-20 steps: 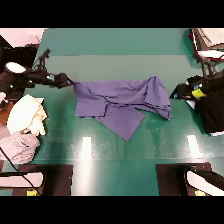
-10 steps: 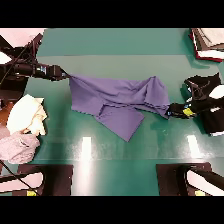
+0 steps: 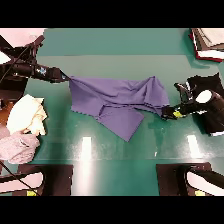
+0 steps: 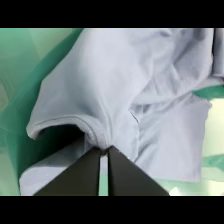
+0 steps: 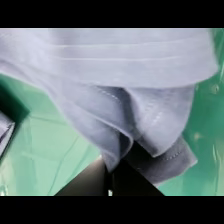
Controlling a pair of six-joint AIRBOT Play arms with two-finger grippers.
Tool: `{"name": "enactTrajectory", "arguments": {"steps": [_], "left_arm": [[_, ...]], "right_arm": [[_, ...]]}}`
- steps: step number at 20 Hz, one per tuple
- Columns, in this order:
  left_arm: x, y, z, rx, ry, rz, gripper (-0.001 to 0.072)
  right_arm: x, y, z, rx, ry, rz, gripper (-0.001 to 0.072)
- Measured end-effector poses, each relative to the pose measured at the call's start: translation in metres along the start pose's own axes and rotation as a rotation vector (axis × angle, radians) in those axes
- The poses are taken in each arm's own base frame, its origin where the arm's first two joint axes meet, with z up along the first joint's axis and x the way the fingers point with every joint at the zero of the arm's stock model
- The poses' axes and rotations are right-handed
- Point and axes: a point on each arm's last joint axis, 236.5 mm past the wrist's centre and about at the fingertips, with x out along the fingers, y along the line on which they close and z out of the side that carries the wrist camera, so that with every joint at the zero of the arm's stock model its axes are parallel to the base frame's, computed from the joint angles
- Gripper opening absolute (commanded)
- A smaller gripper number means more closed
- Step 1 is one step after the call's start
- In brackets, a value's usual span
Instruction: Fold the shirts.
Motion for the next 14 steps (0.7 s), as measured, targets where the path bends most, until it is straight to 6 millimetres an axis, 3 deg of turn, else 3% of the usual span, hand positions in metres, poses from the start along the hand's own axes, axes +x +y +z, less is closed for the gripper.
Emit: {"name": "enactTrajectory", "arguments": {"steps": [2,5,8,10,14], "left_arm": [[-0.01,-0.004,0.004,-0.001,-0.006,-0.002,0.0025],[-0.048,-0.021,0.031,0.044,-0.087,0.017,0.0025],[-0.104,-0.059,0.067,0.155,-0.216,0.047,0.0025],[-0.148,-0.095,0.088,0.248,-0.321,0.066,0.0025],[-0.231,-0.175,0.107,0.409,-0.519,0.093,0.0025]], "right_arm": [[-0.017,0.008,0.011,-0.026,-0.05,0.005,0.0017],[-0.079,0.025,0.041,-0.071,-0.199,0.019,0.0017],[-0.172,0.041,0.073,-0.113,-0.43,0.016,0.0017],[-0.239,0.049,0.085,-0.127,-0.593,0.0,0.0017],[-0.354,0.065,0.084,-0.155,-0.873,-0.038,0.0017]]}}
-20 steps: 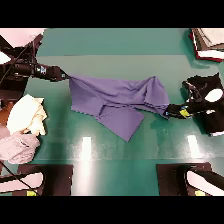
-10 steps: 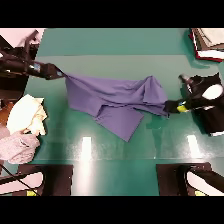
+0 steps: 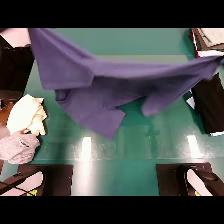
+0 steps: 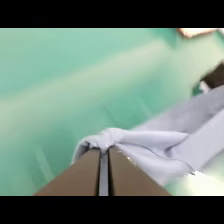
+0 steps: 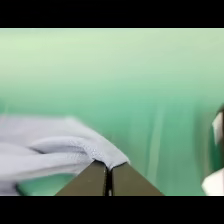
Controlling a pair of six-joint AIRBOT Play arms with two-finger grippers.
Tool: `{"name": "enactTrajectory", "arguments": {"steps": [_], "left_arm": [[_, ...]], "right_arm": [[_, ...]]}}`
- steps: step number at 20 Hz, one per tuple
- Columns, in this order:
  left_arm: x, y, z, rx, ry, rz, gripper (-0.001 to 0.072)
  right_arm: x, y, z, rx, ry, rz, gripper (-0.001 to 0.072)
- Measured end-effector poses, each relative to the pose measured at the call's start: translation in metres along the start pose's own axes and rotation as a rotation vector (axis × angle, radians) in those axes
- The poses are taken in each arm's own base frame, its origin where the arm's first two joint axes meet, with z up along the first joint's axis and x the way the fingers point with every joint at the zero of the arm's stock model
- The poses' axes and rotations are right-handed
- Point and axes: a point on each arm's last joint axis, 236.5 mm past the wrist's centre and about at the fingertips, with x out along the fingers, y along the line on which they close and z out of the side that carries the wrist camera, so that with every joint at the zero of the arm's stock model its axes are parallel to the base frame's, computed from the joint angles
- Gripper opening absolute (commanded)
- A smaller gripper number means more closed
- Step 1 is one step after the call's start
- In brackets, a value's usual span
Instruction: Fold the shirts.
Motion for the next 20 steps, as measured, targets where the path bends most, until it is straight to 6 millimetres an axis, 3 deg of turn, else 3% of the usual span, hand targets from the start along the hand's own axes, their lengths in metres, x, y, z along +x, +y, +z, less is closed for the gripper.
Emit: {"name": "enactTrajectory", "arguments": {"steps": [4,8,10,12,14,16,18,20], "left_arm": [[-0.071,-0.062,0.058,0.122,-0.216,0.03,0.0025],[-0.147,-0.124,0.097,0.227,-0.46,0.059,0.0025],[-0.176,-0.146,0.108,0.265,-0.552,0.069,0.0025],[-0.189,-0.153,0.113,0.281,-0.596,0.085,0.0025],[-0.184,-0.142,0.115,0.276,-0.591,0.113,0.0025],[-0.158,-0.113,0.111,0.229,-0.527,0.127,0.0025],[-0.112,-0.072,0.092,0.144,-0.391,0.123,0.0024],[-0.05,-0.023,0.053,0.029,-0.196,0.1,0.0025]], "right_arm": [[-0.074,0.023,0.059,-0.049,-0.222,-0.002,0.0016],[-0.136,0.05,0.097,-0.113,-0.39,0.001,0.0013],[-0.154,0.059,0.108,-0.13,-0.431,0.005,0.0013],[-0.156,0.062,0.114,-0.13,-0.417,0.013,0.0013],[-0.139,0.056,0.113,-0.099,-0.342,0.019,0.0013],[-0.104,0.041,0.102,-0.041,-0.213,0.025,0.0013],[-0.054,0.018,0.078,0.037,-0.038,0.025,0.0013],[0.0,-0.009,0.04,0.125,0.165,0.02,0.0013]]}}
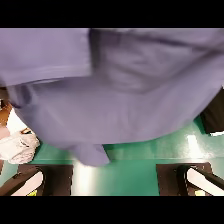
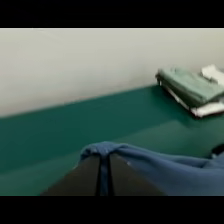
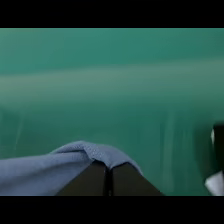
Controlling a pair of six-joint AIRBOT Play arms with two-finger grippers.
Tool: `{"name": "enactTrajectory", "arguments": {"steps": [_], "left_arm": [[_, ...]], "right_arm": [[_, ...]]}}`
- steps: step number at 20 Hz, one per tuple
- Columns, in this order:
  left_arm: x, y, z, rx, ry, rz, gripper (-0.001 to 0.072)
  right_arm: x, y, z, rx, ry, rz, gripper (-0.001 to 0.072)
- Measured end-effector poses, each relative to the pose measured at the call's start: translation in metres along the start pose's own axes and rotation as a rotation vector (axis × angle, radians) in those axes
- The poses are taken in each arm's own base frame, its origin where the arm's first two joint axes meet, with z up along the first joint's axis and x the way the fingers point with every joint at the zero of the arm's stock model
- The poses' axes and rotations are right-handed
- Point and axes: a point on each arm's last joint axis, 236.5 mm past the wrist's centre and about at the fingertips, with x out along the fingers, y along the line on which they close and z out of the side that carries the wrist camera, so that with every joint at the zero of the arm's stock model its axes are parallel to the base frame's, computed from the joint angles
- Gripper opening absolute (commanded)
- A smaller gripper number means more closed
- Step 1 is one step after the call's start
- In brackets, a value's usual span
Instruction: Fold the shirts.
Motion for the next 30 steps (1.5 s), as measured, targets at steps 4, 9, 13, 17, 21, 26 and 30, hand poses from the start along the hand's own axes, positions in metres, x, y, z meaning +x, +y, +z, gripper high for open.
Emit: {"name": "enactTrajectory", "arguments": {"steps": [4,9,13,17,21,26,30], "left_arm": [[0.107,0.052,-0.147,-0.227,0.439,-0.098,0.0025],[0.193,0.09,-0.296,-0.424,0.733,-0.133,0.0025],[0.228,0.114,-0.337,-0.481,0.732,-0.083,0.0026],[0.241,0.129,-0.348,-0.483,0.71,-0.041,0.0519],[0.236,0.137,-0.355,-0.481,0.737,-0.026,0.052],[0.195,0.16,-0.354,-0.5,0.818,0.022,0.052],[0.15,0.159,-0.36,-0.51,0.94,0.034,0.052]], "right_arm": [[0.107,-0.051,-0.07,0.176,0.382,-0.003,0.0013],[0.206,-0.076,-0.137,0.265,0.604,0.008,0.0014],[0.26,-0.076,-0.144,0.248,0.559,0.012,0.0016],[0.289,-0.075,-0.127,0.23,0.447,0.009,0.0432],[0.292,-0.082,-0.117,0.235,0.4,-0.001,0.0471],[0.255,-0.087,-0.111,0.176,0.414,0.01,0.0469],[0.206,-0.067,-0.12,0.086,0.473,0.047,0.0425]]}}
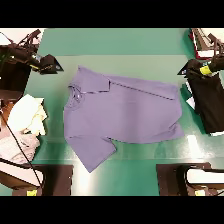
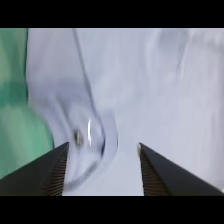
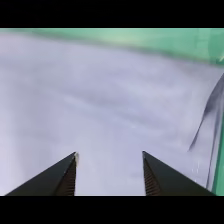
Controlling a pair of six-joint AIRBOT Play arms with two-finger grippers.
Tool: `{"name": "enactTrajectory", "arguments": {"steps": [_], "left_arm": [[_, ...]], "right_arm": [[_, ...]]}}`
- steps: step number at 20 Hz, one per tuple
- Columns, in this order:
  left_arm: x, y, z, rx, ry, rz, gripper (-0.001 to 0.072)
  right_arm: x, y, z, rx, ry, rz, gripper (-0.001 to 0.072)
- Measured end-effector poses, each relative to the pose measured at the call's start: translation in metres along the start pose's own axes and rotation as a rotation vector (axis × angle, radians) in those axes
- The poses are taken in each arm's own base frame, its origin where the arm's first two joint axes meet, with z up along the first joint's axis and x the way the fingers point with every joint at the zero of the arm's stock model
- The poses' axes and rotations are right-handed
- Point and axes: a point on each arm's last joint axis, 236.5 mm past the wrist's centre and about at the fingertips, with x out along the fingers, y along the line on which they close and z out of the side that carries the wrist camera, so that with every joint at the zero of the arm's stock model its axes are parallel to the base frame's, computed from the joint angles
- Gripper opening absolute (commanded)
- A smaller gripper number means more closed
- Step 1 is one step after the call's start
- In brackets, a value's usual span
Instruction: Fold the shirts.
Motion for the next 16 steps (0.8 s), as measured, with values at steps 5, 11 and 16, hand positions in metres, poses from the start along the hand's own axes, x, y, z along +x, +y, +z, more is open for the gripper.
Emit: {"name": "enactTrajectory", "arguments": {"steps": [5,11,16], "left_arm": [[-0.007,-0.001,-0.077,-0.048,0.14,0.016,0.052],[0.013,-0.002,-0.202,-0.144,0.226,0.03,0.052],[0.04,0.005,-0.285,-0.248,0.272,0.046,0.052]], "right_arm": [[-0.025,0.024,-0.042,-0.066,0.007,0.009,0.0424],[-0.026,0.029,-0.081,-0.067,0.013,0.011,0.0425],[-0.024,0.031,-0.091,-0.061,0.017,0.022,0.0425]]}}
